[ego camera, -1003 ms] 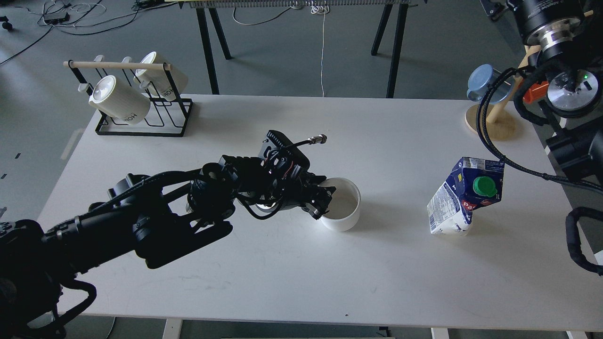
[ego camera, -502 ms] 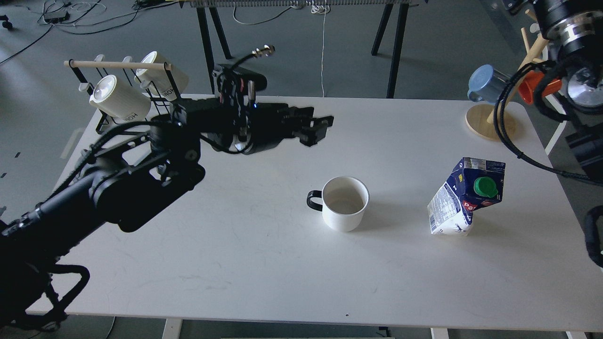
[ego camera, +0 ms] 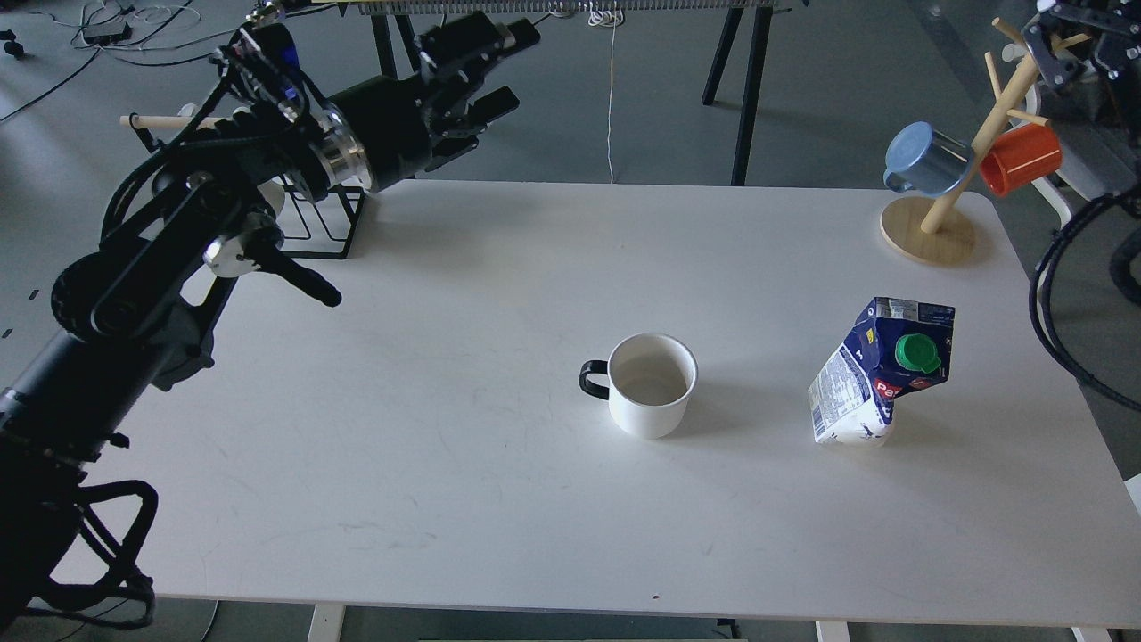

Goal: Place cup and milk with both arms
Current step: 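Release the mug and retract the left gripper toward the mug rack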

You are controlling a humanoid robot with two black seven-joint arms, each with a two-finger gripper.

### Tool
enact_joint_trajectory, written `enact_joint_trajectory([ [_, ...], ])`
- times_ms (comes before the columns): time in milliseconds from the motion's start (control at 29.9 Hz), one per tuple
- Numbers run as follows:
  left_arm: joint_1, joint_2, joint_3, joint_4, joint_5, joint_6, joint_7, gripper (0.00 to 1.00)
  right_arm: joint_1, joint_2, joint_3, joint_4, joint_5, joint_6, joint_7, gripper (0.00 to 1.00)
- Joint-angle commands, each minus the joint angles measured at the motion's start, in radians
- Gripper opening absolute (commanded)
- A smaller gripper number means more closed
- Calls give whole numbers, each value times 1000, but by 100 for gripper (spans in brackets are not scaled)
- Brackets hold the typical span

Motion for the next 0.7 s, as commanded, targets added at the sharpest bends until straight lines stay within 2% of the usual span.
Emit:
enact_joint_trajectory([
  [0, 61, -45, -177, 30, -289, 35, 15, 99, -161, -55, 66, 87, 61, 0, -1, 99],
  [100, 97, -68, -276, 64, -419, 37, 17, 99, -287, -84, 102, 159, 89, 0, -1, 99],
  [267, 98, -56, -287, 181, -515, 21, 15, 99, -549, -87, 229, 288, 111, 0, 0, 99],
  [368, 101, -51, -287, 208, -575, 15, 17, 99, -707, -84, 309, 360, 129, 0, 0, 99],
  [535, 106, -54, -287, 225, -583, 15, 17, 99, -957, -70, 356, 401, 253, 0, 2, 99],
  [669, 106, -50, -285, 224, -585, 15, 17, 100, -1102, -18, 349, 403, 266, 0, -1, 99],
])
